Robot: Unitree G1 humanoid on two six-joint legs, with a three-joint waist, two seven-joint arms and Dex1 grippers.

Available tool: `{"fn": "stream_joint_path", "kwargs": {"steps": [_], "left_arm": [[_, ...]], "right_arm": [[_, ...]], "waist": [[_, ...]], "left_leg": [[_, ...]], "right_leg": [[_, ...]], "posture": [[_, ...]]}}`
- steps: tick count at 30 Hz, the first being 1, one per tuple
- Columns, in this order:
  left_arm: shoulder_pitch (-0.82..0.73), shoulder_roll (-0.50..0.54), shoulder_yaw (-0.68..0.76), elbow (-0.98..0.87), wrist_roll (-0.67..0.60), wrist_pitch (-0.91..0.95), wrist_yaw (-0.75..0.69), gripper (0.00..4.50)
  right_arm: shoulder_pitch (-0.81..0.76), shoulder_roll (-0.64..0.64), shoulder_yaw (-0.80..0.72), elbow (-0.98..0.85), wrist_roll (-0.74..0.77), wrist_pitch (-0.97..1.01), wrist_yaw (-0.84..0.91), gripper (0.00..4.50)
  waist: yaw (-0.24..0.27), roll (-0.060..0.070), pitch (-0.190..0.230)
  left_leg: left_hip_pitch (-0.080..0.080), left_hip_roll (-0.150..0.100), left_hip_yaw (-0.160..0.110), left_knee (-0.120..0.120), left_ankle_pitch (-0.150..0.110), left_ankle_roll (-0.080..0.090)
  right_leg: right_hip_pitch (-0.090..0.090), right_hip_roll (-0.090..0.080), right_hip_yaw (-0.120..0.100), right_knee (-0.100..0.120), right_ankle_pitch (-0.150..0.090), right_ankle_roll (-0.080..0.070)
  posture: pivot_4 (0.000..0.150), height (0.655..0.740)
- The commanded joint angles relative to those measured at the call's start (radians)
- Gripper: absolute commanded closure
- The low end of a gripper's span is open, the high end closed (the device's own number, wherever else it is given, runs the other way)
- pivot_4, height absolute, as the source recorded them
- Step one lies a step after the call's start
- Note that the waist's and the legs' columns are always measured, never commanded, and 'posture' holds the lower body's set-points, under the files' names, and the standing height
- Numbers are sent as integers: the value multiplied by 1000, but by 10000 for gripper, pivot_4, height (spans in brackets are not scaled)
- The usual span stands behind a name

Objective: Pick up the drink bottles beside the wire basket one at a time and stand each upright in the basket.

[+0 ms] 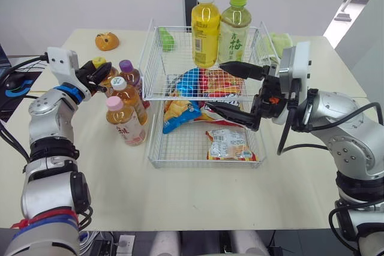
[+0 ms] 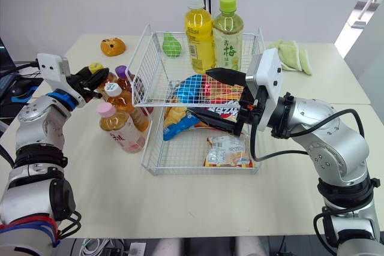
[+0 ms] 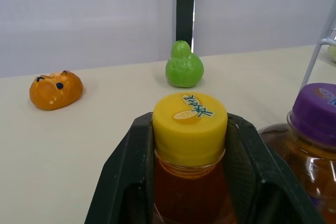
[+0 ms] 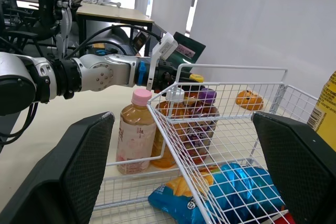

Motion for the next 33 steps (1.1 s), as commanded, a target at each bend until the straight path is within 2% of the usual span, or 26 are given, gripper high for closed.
{"fn": "stream_joint_path", "kwargs": {"steps": [1,10,16,21,28,33], "left_arm": [[-3,80,56,-78,-72,58,-91,31444],[45,331,109,-172,-185,294,-373,31444],[50,449,126,-254,-220,417,-447,31444],[-39,536,97,-332,-247,549,-477,31444],[-262,566,-9,-428,-284,750,-507,31444],[-429,483,-91,-413,-271,754,-514,31444]], "right_arm": [[-17,3,-24,-10,3,-20,2,0],[-7,18,-18,-10,3,-30,9,0],[-11,28,-12,-2,4,-37,25,0],[-26,37,-20,14,21,-33,35,0],[-48,40,-41,11,49,-4,6,0],[-57,48,-54,-14,52,15,-67,0]], "waist": [[-3,0,0],[-3,0,0],[3,0,1],[2,-1,1],[-1,0,1],[1,0,1]], "left_leg": [[0,0,0,0,0,0],[-4,1,0,0,0,0],[-4,1,-2,0,0,0],[-5,1,-3,0,0,0],[-5,0,-2,0,0,0],[-6,1,-3,1,0,0]], "right_leg": [[0,0,0,0,0,0],[-3,1,0,-2,0,0],[-2,1,-2,-1,0,0],[-2,1,-2,-1,0,0],[-3,1,-2,-2,0,1],[-3,2,-2,-1,-1,0]], "posture": [[1500,7400],[1500,7400],[1500,7400],[1500,7400],[1500,7400],[1500,7400]]}}
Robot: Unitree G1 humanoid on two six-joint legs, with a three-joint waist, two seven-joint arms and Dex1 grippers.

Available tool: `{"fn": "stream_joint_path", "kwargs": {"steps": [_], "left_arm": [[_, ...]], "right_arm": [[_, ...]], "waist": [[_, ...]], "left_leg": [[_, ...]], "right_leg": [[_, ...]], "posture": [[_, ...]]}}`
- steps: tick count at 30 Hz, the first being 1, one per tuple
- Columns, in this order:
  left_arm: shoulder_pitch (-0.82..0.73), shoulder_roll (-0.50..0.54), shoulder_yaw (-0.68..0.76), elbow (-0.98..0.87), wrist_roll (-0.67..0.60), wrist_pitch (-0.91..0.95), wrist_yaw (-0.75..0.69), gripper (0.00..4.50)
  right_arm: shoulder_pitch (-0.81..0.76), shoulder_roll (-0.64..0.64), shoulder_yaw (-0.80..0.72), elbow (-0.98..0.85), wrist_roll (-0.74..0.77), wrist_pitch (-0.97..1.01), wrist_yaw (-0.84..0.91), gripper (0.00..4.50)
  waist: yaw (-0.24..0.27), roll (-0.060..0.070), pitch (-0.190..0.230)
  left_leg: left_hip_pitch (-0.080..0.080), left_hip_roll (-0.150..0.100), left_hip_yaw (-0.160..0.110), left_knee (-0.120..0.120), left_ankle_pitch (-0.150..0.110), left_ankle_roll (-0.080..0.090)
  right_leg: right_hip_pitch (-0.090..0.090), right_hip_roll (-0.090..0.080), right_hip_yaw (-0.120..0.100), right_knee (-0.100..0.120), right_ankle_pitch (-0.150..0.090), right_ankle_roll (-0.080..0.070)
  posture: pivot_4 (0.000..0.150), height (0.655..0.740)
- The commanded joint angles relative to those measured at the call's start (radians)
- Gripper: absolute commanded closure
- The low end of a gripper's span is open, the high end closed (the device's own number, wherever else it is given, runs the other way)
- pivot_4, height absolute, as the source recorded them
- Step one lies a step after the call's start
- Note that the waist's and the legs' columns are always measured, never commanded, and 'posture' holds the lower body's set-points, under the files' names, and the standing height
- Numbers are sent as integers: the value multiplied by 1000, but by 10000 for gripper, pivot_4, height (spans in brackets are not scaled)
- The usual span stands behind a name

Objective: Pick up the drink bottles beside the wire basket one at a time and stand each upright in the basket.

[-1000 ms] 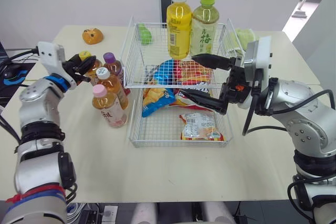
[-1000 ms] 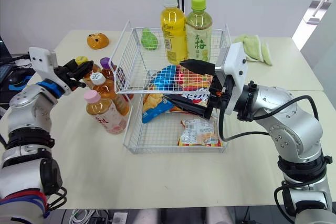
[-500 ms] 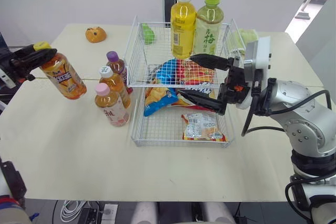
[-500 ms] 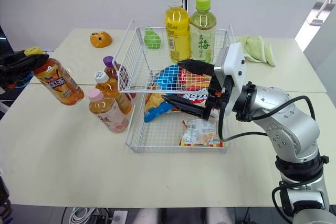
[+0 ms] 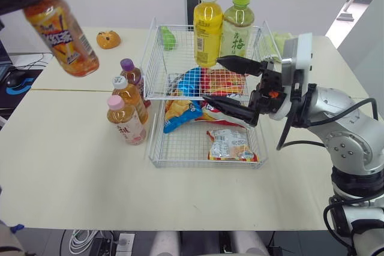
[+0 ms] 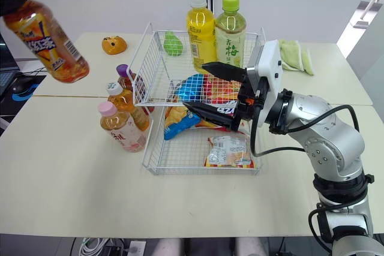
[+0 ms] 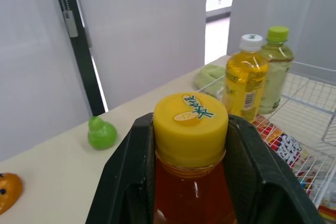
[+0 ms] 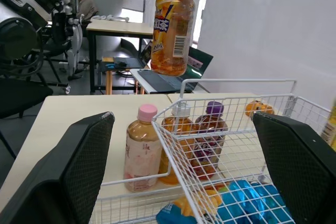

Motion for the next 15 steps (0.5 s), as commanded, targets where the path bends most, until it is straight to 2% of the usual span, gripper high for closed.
{"fn": "stream_joint_path", "kwargs": {"steps": [1,7,15], "left_arm": [[-124,-44,-21,-6,-9,-24,-8,31444],[-285,-190,-108,94,44,-87,-48,31444],[-445,-370,-146,357,137,-265,-86,31444]], "right_arm": [[-21,-1,-34,-56,9,4,-44,0],[16,-31,-54,-111,3,29,-98,0],[38,-59,-83,-195,21,94,-211,0]], "waist": [[1,0,0],[1,0,0],[0,0,0]], "left_leg": [[0,0,0,0,0,0],[0,-1,1,0,0,0],[-7,-1,1,1,0,0]], "right_leg": [[0,0,0,0,0,0],[0,0,1,0,0,0],[-8,0,1,1,0,0]], "posture": [[1500,7400],[1500,7400],[1500,7400]]}}
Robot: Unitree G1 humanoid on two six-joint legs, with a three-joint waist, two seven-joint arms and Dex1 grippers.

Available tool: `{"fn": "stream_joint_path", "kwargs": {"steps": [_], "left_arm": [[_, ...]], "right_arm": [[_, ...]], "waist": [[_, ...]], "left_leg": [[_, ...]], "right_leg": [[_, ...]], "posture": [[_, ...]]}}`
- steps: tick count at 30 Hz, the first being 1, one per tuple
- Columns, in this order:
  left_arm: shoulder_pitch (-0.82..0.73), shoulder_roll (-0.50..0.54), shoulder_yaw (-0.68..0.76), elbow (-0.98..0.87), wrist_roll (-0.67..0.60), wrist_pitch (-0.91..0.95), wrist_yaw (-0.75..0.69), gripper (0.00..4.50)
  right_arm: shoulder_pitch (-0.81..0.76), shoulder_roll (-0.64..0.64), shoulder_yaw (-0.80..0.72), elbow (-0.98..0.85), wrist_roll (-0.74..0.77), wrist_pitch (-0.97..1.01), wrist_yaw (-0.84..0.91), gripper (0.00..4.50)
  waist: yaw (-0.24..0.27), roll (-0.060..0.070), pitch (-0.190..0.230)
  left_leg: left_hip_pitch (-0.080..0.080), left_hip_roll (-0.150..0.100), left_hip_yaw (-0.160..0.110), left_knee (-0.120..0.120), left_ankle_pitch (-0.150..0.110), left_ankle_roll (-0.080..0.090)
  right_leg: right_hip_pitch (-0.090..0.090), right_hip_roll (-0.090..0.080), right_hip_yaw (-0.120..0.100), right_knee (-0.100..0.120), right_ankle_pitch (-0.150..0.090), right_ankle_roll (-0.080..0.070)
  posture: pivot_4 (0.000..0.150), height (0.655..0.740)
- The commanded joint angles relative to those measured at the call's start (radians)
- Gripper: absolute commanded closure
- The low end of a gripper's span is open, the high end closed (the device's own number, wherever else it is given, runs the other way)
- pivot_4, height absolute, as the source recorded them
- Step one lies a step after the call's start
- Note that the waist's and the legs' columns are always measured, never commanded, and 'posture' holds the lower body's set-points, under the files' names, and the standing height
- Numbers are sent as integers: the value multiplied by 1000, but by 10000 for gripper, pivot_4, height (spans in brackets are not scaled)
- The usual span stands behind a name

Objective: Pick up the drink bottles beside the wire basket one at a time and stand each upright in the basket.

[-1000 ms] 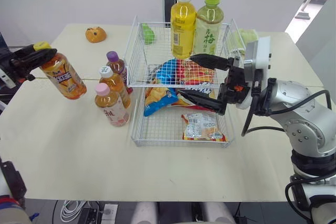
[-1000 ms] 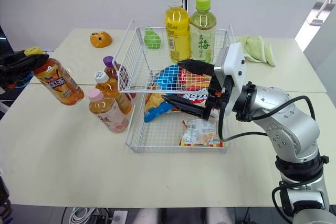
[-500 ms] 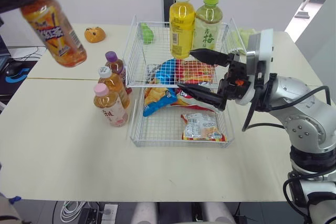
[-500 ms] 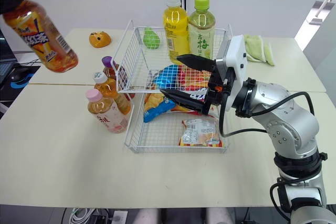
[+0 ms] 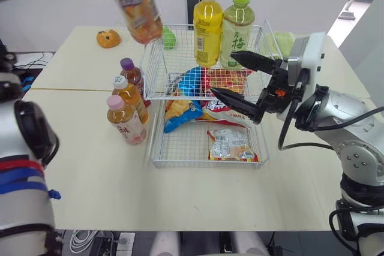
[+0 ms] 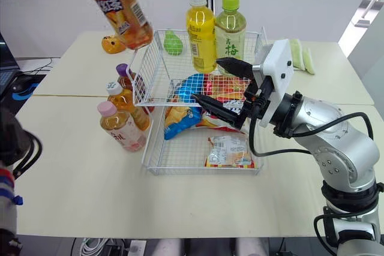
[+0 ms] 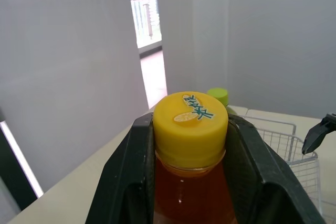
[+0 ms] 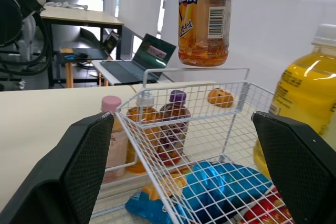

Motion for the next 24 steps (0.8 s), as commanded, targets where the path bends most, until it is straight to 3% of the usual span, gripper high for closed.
{"fn": "stream_joint_path", "kwargs": {"steps": [1,15,24], "left_arm": [[-80,-35,13,88,31,-93,-17,31444],[-108,-184,31,342,159,-342,27,31444],[-98,-233,46,391,183,-381,51,31444]], "right_arm": [[-3,-14,-44,-73,24,26,-55,0],[15,-30,-68,-131,58,86,-154,0],[9,-41,-67,-136,71,100,-174,0]], "waist": [[0,0,0],[-3,0,0],[-3,0,0]], "left_leg": [[-2,0,0,0,0,0],[-5,0,2,0,0,0],[-5,0,2,0,0,0]], "right_leg": [[-3,0,0,1,0,0],[-6,0,1,2,0,0],[-6,0,1,2,0,0]], "posture": [[1500,7400],[1500,7400],[1500,7400]]}}
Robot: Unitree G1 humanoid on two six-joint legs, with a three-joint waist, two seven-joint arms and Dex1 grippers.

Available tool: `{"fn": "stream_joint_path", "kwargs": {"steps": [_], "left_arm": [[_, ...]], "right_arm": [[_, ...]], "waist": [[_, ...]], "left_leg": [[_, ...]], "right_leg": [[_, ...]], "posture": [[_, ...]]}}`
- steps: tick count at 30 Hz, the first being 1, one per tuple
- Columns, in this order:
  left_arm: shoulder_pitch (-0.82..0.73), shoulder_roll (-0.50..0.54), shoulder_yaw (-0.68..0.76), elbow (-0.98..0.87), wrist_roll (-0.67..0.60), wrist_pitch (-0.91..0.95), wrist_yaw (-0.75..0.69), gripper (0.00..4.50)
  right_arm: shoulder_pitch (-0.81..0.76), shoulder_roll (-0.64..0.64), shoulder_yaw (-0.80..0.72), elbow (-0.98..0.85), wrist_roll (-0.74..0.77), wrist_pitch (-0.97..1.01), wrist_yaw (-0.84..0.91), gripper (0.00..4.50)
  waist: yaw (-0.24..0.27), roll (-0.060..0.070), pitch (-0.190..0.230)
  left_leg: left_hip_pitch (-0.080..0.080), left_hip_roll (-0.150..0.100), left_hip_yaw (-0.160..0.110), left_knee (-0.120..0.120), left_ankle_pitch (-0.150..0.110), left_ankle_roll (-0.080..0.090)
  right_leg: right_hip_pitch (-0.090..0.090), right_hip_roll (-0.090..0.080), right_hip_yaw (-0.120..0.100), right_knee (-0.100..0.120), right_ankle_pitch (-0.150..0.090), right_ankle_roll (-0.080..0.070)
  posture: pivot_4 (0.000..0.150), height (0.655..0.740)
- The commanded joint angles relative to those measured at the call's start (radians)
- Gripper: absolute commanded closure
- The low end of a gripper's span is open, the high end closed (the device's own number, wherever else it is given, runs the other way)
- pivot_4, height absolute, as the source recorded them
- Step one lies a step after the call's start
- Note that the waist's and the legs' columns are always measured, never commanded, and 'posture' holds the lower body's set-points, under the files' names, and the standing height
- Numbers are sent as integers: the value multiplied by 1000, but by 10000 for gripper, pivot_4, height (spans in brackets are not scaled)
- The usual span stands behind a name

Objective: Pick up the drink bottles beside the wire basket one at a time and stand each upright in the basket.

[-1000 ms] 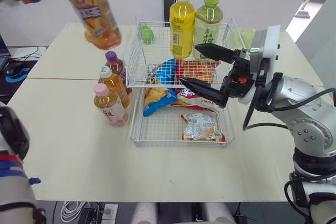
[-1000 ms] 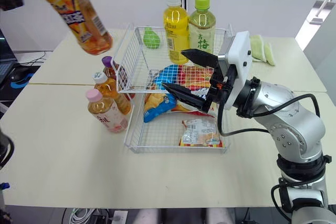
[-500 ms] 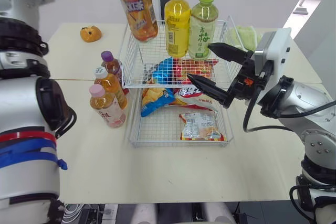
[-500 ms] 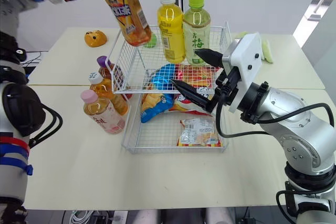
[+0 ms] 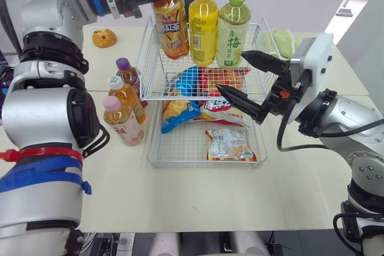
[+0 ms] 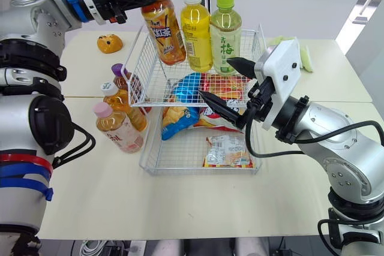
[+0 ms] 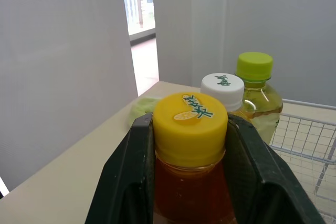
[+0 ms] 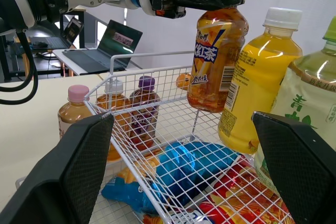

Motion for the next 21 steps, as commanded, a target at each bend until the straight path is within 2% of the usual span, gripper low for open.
{"fn": "stream_joint_path", "kwargs": {"steps": [1,21], "left_arm": [[-34,2,36,-19,-9,-23,1,31444],[-7,-39,33,-2,24,-63,46,31444]], "right_arm": [[-13,-12,-31,-36,17,-6,-8,0],[-7,-18,-19,-25,23,-12,-26,0]], "waist": [[0,0,0],[0,0,0]], "left_leg": [[0,0,0,0,0,0],[0,0,0,1,0,0]], "right_leg": [[0,0,0,0,0,0],[0,0,0,2,0,0]], "posture": [[1500,7400],[1500,7400]]}}
